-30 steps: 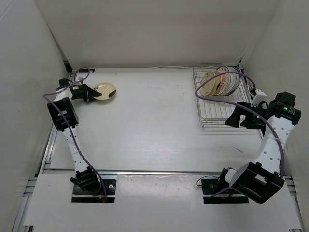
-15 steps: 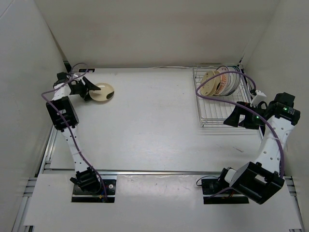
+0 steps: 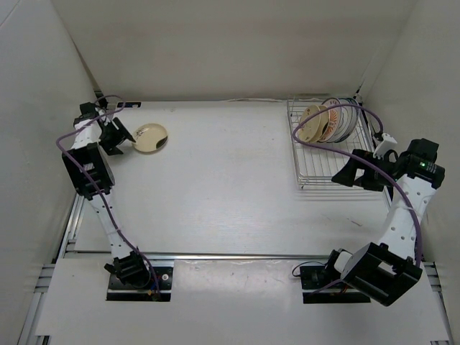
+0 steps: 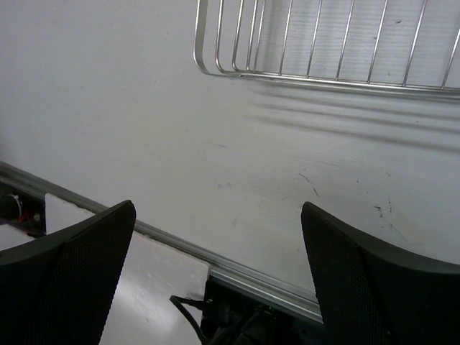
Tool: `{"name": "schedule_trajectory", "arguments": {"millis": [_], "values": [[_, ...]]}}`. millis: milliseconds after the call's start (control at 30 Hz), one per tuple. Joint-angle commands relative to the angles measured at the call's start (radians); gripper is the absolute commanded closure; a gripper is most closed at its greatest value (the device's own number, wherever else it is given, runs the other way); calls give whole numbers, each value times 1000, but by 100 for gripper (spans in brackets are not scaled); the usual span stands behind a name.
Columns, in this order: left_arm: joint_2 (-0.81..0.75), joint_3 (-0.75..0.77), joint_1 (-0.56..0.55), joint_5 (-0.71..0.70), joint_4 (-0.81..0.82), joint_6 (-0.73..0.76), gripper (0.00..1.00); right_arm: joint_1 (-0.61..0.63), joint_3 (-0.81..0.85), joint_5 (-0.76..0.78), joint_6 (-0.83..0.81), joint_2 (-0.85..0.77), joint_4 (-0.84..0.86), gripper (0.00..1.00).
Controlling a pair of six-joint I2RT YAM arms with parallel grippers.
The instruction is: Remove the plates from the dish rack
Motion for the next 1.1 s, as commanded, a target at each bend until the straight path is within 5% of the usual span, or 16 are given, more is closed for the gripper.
{"name": "schedule_trajectory", "arguments": {"millis": [0, 133, 400, 633, 733, 867, 1067], "values": [[-100, -83, -6, -188, -68, 27, 18, -4, -12, -27, 79, -4, 126, 1], [-223, -157, -64, -191, -79, 102, 18, 60, 0, 95, 228, 60, 265, 1], [-539, -332, -180, 28, -52, 165, 18, 324, 198, 474, 199, 206, 364, 2], [-796, -443, -340, 65, -32, 245, 18, 407, 453, 585, 210, 406, 401, 9], [-895, -502, -358, 148, -22, 269, 16, 416, 563, 597, 221, 530, 401, 16], [-982, -573, -358, 235, -13, 300, 15, 445, 651, 619, 199, 635, 401, 40], [-1039, -627, -358, 269, -4, 320, 13, 496, 723, 646, 167, 755, 424, 47]]}}
